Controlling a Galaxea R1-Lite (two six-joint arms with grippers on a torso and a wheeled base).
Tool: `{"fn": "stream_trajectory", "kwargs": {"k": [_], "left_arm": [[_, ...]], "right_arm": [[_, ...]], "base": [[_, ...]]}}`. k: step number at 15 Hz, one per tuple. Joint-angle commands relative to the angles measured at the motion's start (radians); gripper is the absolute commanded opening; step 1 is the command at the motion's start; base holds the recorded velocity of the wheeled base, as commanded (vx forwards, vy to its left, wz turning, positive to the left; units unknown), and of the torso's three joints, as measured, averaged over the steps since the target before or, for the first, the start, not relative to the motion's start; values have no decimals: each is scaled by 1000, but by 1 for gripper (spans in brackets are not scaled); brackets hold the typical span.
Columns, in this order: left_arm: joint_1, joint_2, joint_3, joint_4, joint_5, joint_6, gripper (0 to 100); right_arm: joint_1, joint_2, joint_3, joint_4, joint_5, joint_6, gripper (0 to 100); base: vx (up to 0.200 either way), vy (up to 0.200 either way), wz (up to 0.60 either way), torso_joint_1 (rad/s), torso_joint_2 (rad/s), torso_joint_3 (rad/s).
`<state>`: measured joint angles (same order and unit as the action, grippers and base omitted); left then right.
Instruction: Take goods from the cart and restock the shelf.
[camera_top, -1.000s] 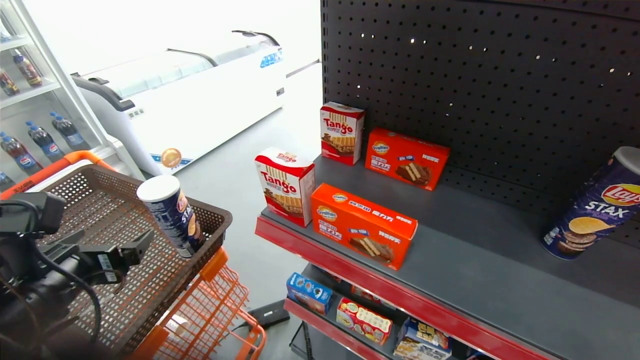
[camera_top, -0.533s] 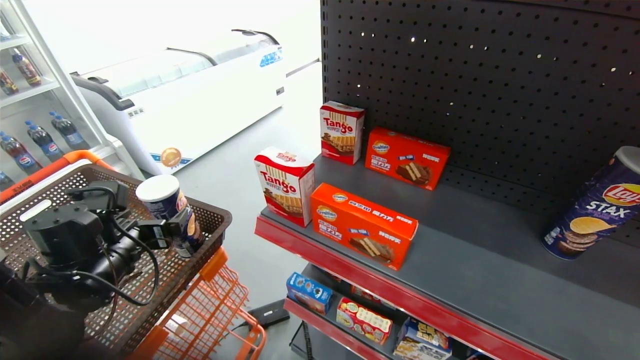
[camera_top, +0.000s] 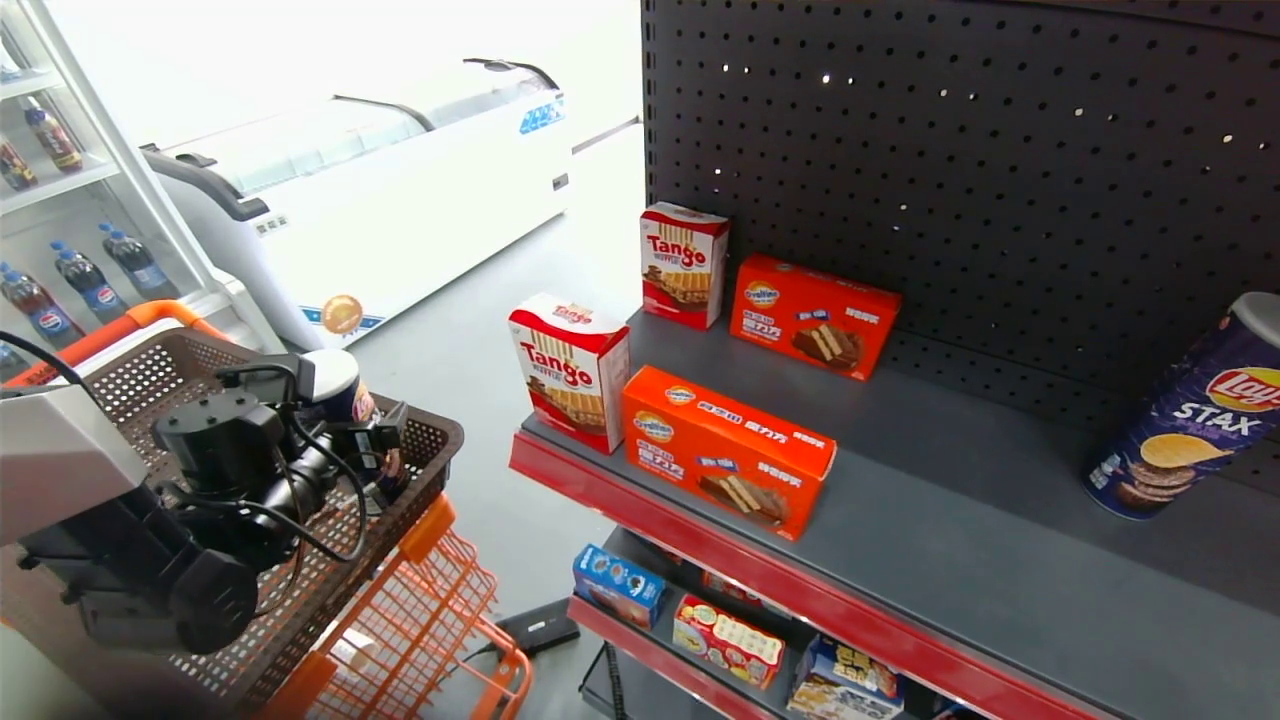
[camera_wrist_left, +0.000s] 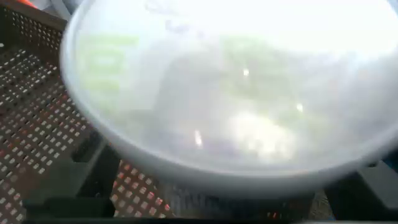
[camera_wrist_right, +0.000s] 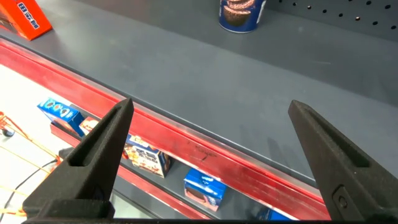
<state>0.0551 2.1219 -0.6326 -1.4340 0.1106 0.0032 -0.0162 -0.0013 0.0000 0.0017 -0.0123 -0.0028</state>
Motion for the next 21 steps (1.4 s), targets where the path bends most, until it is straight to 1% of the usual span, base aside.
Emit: {"fn": "stream_trajectory", "kwargs": {"k": [1, 2, 3, 9, 11, 12, 13, 15, 16, 17, 18, 19, 20, 21], "left_arm": [[2, 41, -39, -5, 0, 1, 100], [3, 50, -58, -3, 0, 1, 100], [3, 52, -67, -2, 0, 1, 0], [19, 50, -93, 6, 0, 0, 0], [14, 0, -88, 11, 3, -2, 0], [3, -62, -81, 15, 7, -2, 0], [-3, -122, -67, 35, 0, -2, 0], [-9, -304, -58, 244, -6, -3, 0], [-12, -361, -56, 291, -22, -2, 0], [-12, -427, -52, 303, -85, 1, 0], [-12, -470, -38, 314, -123, 14, 0], [-17, -531, -13, 320, -160, 41, 0], [-54, -583, 8, 354, -172, 67, 0], [-75, -599, 10, 377, -170, 69, 0]], "right_arm": [[-1, 1, 0, 0, 0, 0, 100], [-1, 1, 0, 0, 0, 0, 100], [-1, 1, 0, 1, 0, 0, 100], [-1, 1, 0, 1, 0, 0, 100], [-1, 1, 0, 0, 0, 0, 100], [-1, 1, 0, 1, 0, 0, 100], [-1, 1, 0, 0, 0, 0, 100], [-1, 1, 0, 1, 0, 0, 100], [-1, 1, 0, 0, 0, 0, 100], [-1, 1, 0, 0, 0, 0, 100], [1, 1, 0, 1, 0, 0, 100], [-1, 1, 0, 0, 0, 0, 100], [-1, 1, 0, 0, 0, 0, 100], [-1, 1, 0, 0, 0, 0, 100]], "base": [[0, 0, 0, 0, 0, 0], [0, 0, 0, 0, 0, 0], [0, 0, 0, 0, 0, 0], [0, 0, 0, 0, 0, 0], [0, 0, 0, 0, 0, 0], [0, 0, 0, 0, 0, 0], [0, 0, 0, 0, 0, 0], [0, 0, 0, 0, 0, 0], [0, 0, 0, 0, 0, 0], [0, 0, 0, 0, 0, 0], [0, 0, 0, 0, 0, 0], [0, 0, 0, 0, 0, 0], [0, 0, 0, 0, 0, 0], [0, 0, 0, 0, 0, 0]]}}
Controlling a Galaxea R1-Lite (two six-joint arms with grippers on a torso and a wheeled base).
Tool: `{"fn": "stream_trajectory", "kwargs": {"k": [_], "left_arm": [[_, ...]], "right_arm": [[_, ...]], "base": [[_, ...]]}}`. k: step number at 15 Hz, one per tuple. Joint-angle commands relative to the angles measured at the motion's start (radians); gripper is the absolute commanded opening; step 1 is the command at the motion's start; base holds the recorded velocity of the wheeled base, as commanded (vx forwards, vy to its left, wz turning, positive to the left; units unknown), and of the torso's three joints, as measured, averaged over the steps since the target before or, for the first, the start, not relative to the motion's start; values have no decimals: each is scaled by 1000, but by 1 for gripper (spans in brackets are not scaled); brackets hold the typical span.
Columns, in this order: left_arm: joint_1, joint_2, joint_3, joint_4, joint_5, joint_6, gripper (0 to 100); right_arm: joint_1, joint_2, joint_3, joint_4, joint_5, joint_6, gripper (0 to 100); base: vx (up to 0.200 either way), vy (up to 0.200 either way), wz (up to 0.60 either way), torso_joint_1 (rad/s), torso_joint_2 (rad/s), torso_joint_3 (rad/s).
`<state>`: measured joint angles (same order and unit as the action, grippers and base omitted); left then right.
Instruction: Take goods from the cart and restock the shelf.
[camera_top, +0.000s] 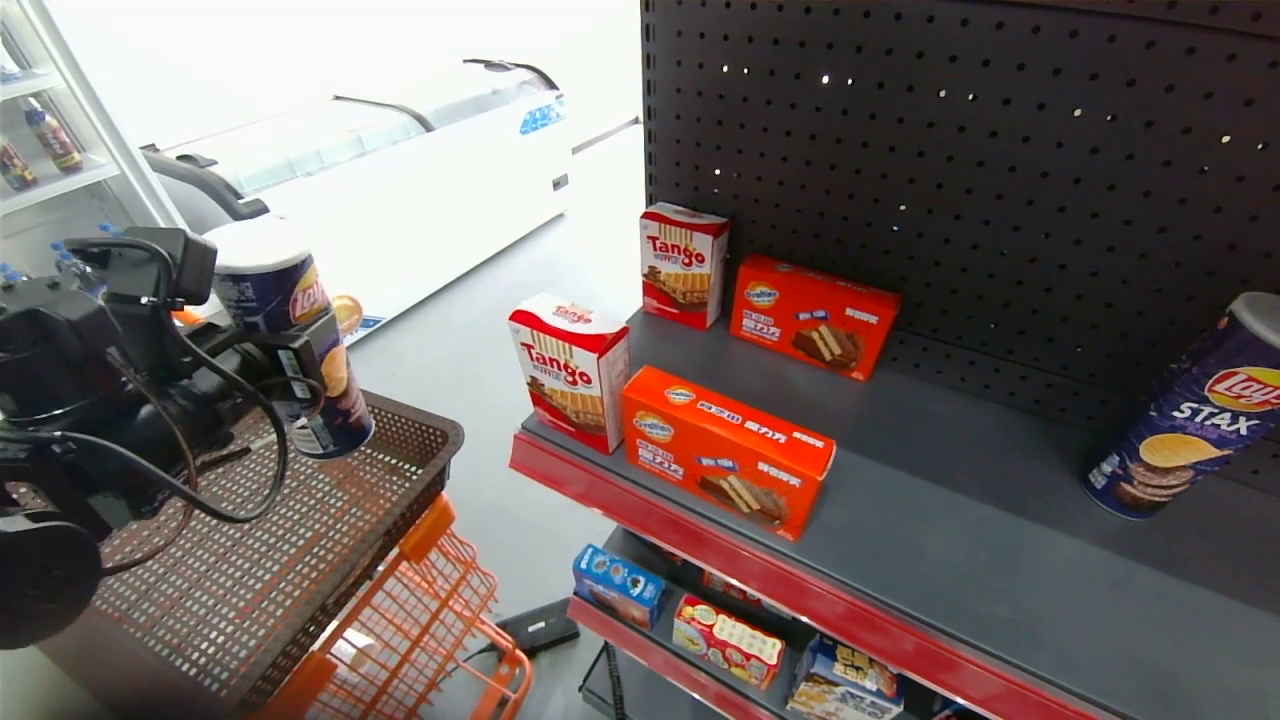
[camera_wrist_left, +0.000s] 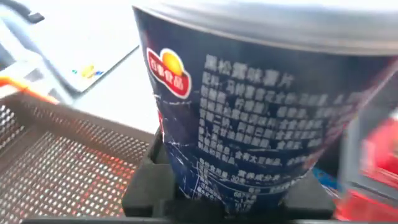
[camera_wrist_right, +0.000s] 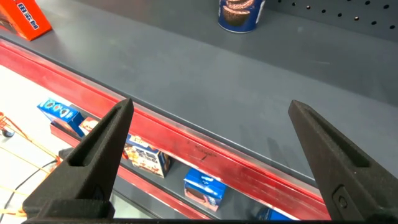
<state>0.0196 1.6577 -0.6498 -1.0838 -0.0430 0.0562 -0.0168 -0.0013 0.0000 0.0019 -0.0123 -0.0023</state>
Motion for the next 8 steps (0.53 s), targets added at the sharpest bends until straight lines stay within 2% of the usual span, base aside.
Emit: {"fn": "stream_trajectory", "kwargs": {"k": [1, 3, 4, 5, 7, 8], "left_arm": [[-67, -157, 33, 41, -21, 16, 0], [-122, -200, 76, 42, -69, 10, 0], [-167, -225, 91, 42, -156, 7, 0], [-198, -236, 104, 42, -213, 7, 0], [-251, -245, 121, 41, -245, 7, 0], [-297, -253, 139, 41, -255, 5, 0]], "right_arm": [[0, 1, 0, 0, 0, -1, 100], [0, 1, 0, 1, 0, -1, 100], [0, 1, 0, 0, 0, -1, 100], [0, 1, 0, 1, 0, -1, 100], [0, 1, 0, 0, 0, -1, 100], [0, 1, 0, 0, -1, -1, 100]], "base": [[0, 0, 0, 0, 0, 0], [0, 0, 0, 0, 0, 0], [0, 0, 0, 0, 0, 0], [0, 0, 0, 0, 0, 0], [0, 0, 0, 0, 0, 0], [0, 0, 0, 0, 0, 0]]}}
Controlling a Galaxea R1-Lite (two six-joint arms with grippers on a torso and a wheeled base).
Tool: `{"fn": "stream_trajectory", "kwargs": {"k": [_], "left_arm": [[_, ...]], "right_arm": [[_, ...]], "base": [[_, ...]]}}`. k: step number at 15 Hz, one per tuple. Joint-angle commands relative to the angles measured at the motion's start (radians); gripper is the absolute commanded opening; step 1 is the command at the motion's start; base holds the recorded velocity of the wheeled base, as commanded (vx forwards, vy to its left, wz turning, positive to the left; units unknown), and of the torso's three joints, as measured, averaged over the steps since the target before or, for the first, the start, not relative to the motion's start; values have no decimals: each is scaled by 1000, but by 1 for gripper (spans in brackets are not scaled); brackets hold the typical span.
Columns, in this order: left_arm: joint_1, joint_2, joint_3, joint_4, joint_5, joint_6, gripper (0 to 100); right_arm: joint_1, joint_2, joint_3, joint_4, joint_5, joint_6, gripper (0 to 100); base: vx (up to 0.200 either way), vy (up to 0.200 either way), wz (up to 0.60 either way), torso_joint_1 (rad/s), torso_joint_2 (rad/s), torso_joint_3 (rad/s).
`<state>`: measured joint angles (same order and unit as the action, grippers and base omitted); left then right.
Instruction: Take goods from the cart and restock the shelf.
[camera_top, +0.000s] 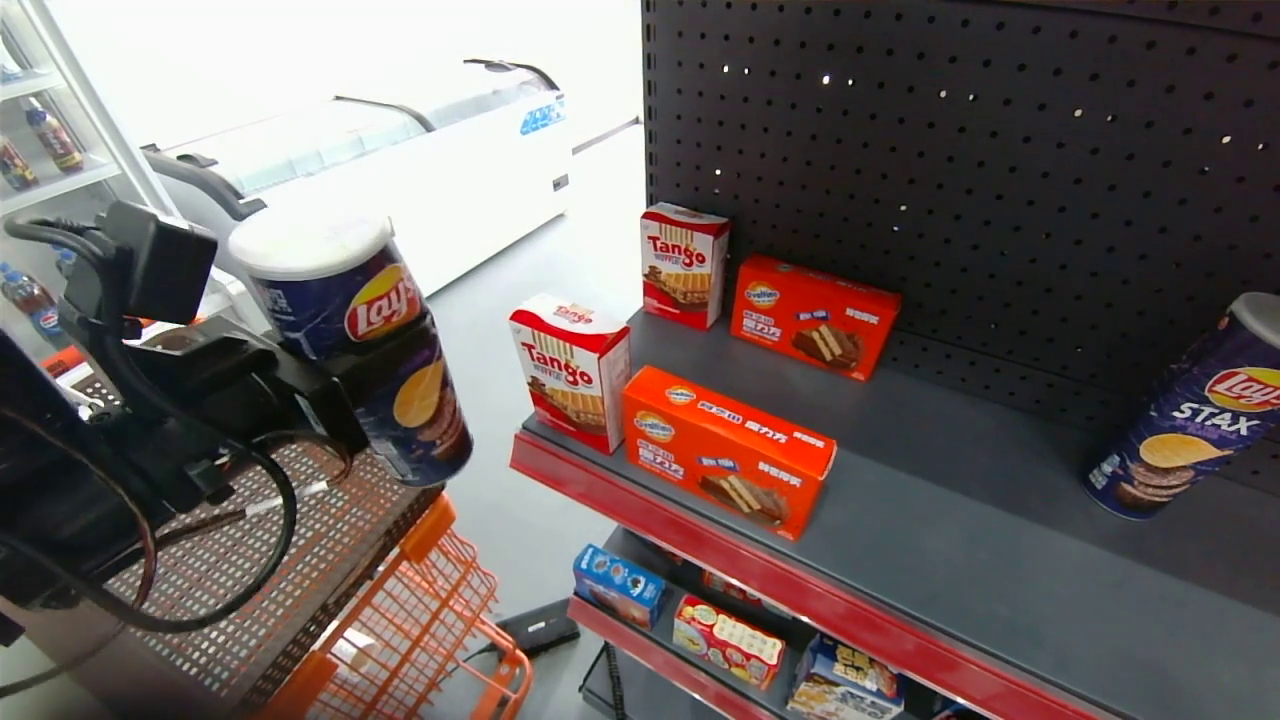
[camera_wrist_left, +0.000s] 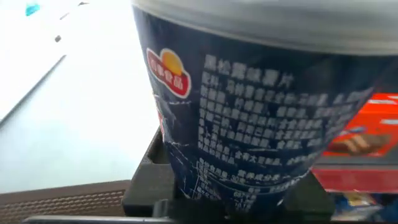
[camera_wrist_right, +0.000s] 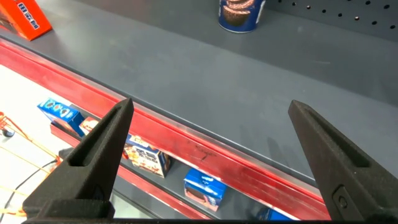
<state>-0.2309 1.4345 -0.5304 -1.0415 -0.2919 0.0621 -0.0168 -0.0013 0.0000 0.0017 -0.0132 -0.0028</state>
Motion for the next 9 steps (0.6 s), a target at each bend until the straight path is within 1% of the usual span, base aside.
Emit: {"fn": "stream_trajectory", "kwargs": {"k": [1, 2, 3, 4, 5, 6, 7, 8, 9], "left_arm": [[-88, -42, 43, 1, -23, -2, 0], [-107, -46, 55, 1, -56, -12, 0], [-111, -48, 59, 1, -79, -13, 0], [-140, -51, 69, -2, -85, -15, 0], [-185, -62, 76, 1, -87, -16, 0], [-217, -92, 87, 18, -92, -41, 0], [-234, -117, 84, 74, -96, -65, 0], [-248, -143, 78, 118, -96, -70, 0], [-266, -210, 73, 236, -96, -81, 0]], "right_arm": [[0, 1, 0, 0, 1, 0, 100], [1, 1, 0, 1, 1, 0, 100], [0, 1, 0, 0, 1, 0, 100], [0, 1, 0, 0, -1, 0, 100], [0, 1, 0, 0, 1, 0, 100], [0, 1, 0, 0, 1, 0, 100], [0, 1, 0, 0, 1, 0, 100], [0, 1, 0, 0, 1, 0, 100], [0, 1, 0, 0, 1, 0, 100]], "base": [[0, 0, 0, 0, 0, 0], [0, 0, 0, 0, 0, 0], [0, 0, 0, 0, 0, 0], [0, 0, 0, 0, 0, 0], [0, 0, 0, 0, 0, 0], [0, 0, 0, 0, 0, 0], [0, 0, 0, 0, 0, 0], [0, 0, 0, 0, 0, 0], [0, 0, 0, 0, 0, 0]]}}
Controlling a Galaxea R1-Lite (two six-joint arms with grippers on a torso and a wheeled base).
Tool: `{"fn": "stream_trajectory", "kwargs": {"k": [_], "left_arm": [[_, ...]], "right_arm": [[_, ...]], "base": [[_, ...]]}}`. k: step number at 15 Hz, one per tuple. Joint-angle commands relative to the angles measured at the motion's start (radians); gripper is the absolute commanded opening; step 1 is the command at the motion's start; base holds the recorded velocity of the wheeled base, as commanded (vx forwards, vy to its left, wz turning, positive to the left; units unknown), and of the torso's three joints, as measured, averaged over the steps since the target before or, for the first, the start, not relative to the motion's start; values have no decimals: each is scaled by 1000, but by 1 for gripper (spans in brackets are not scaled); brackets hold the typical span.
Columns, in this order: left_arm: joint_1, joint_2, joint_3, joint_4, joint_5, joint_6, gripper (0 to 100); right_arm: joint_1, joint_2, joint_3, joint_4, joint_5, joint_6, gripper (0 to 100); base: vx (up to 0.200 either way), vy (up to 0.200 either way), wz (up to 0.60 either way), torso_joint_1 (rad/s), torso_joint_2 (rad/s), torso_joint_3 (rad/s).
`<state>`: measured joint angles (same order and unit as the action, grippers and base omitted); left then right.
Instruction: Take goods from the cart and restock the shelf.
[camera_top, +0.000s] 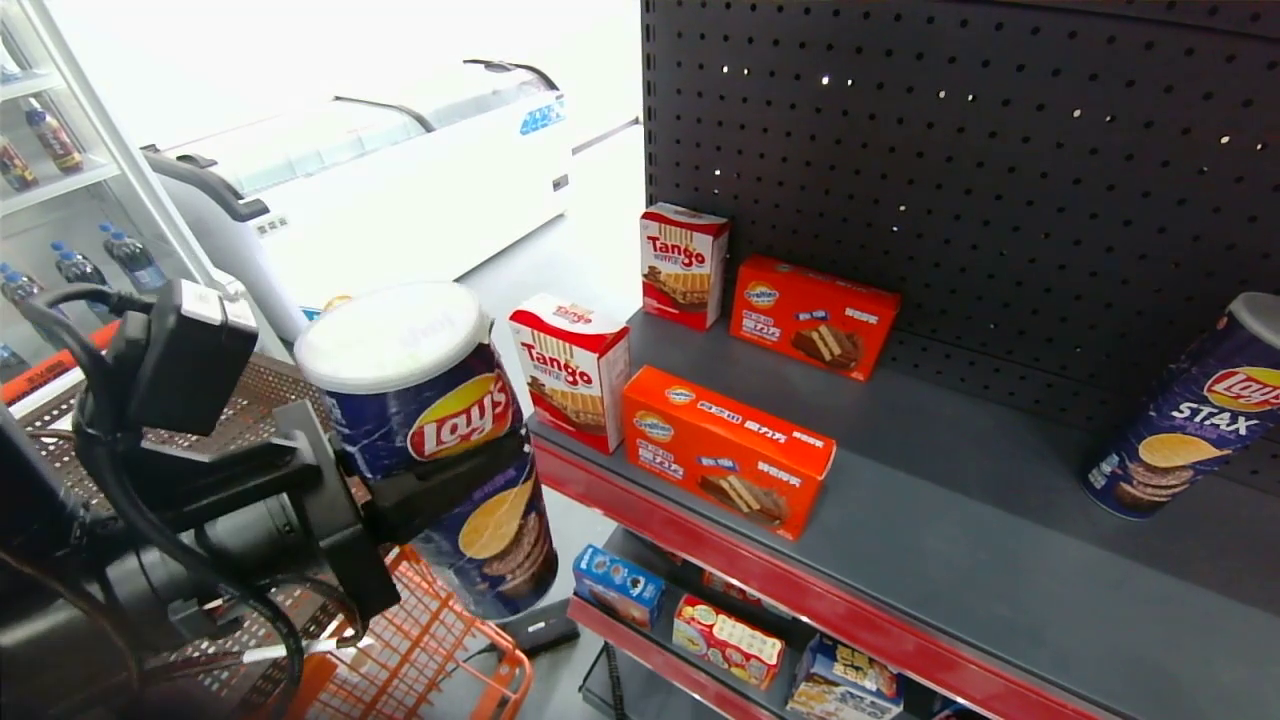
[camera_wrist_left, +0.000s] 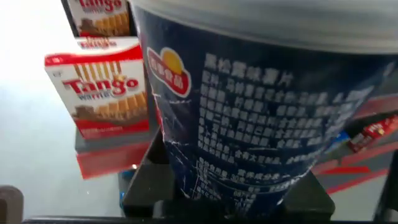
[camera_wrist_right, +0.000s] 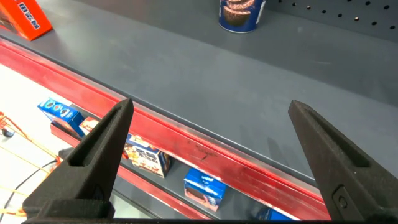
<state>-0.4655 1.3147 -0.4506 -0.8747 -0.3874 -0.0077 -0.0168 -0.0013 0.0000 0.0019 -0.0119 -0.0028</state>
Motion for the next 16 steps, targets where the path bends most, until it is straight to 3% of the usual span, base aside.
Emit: {"fn": "stream_trajectory", "kwargs": {"k": [1, 3, 8, 12, 16], "left_arm": [[-35, -134, -5, 163, -2, -12, 0], [-39, -150, -2, 184, -4, -11, 0], [-139, -127, -29, 183, -4, -11, 0], [-137, -86, -63, 180, -7, -9, 0], [-136, 9, -158, 149, -5, -11, 0]], "right_arm": [[0, 1, 0, 0, 0, 0, 100], [0, 1, 0, 0, 0, 0, 100], [1, 1, 0, 1, 1, -5, 100], [1, 1, 0, 1, 1, -5, 100], [1, 1, 0, 0, 1, 0, 100]], "base": [[0, 0, 0, 0, 0, 0], [0, 0, 0, 0, 0, 0], [0, 0, 0, 0, 0, 0], [0, 0, 0, 0, 0, 0], [0, 0, -150, 3, 1, 1]]}}
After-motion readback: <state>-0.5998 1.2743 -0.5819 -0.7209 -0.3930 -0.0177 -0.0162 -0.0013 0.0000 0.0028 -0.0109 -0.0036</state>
